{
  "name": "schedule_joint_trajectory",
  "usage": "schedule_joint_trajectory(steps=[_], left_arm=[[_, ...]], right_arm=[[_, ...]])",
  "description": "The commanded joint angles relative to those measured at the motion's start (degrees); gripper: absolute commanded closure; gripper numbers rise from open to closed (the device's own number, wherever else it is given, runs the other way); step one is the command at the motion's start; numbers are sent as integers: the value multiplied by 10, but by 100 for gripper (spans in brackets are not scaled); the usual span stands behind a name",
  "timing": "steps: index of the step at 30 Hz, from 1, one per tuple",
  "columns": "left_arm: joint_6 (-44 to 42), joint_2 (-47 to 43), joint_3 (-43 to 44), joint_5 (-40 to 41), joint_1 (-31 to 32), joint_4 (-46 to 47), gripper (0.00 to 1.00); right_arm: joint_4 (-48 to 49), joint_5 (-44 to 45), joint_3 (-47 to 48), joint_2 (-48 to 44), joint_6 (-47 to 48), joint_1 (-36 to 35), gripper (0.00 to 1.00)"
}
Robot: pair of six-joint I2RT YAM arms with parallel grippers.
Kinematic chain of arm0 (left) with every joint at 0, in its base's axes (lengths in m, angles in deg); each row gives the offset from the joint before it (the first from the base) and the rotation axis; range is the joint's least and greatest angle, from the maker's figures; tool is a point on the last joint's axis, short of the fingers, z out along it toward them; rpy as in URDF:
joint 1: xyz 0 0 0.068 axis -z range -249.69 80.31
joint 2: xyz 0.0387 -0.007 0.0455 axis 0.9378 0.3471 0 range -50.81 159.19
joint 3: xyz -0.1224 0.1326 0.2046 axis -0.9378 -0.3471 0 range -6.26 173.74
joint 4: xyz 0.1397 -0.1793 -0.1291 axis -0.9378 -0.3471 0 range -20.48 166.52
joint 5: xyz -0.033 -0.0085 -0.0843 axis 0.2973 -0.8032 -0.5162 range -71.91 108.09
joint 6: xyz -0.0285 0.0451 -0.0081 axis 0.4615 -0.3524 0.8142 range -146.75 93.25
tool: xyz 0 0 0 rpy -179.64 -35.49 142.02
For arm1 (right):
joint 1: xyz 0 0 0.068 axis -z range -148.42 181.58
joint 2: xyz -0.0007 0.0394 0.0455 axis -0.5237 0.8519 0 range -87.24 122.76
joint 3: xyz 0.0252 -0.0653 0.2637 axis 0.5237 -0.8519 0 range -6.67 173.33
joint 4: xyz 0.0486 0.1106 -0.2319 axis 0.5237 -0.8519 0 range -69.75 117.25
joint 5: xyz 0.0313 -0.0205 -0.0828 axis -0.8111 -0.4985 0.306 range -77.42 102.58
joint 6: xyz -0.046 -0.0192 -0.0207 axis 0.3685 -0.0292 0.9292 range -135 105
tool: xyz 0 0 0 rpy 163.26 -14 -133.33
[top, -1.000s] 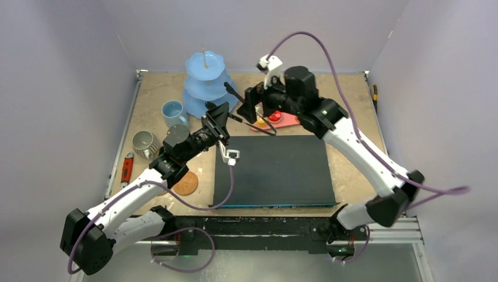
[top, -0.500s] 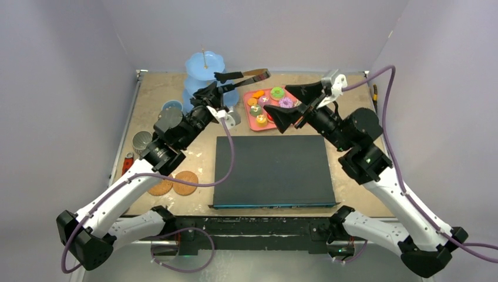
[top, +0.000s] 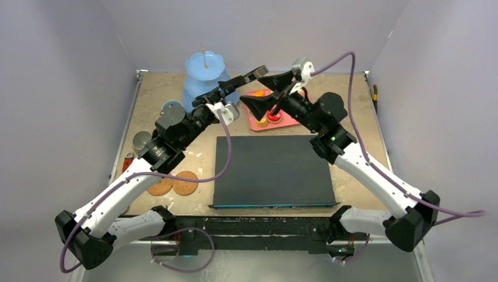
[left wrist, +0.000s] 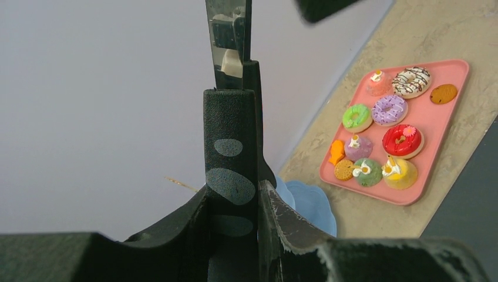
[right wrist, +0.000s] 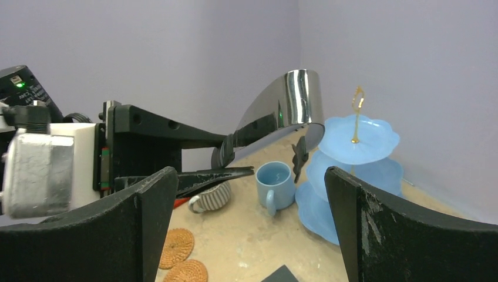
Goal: Serve the afternoon tea
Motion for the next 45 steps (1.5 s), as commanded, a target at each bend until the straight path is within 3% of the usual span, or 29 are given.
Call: schedule_joint_trajectory(steps=[1, 12, 19, 24, 31, 45], left_arm=[[30, -3, 30, 1, 3, 26, 100], [40, 16, 49, -2, 4, 29, 100], [31, 16, 51, -14, 5, 24, 100], [32, 15, 56, -17, 4, 15, 100], [35, 13, 61, -16, 5, 7, 100], [42, 26, 74, -23, 6, 7, 100]], right_arm=[[77, -47, 39, 34, -37, 1, 2], [109, -60, 65, 101, -73, 0, 2], [136, -58, 76, 135, -96, 0, 10], [137, -25, 75, 143, -93, 0, 2], [133, -3, 59, 130, -81, 0, 2], [141, -61, 78, 165, -125, 0, 6]])
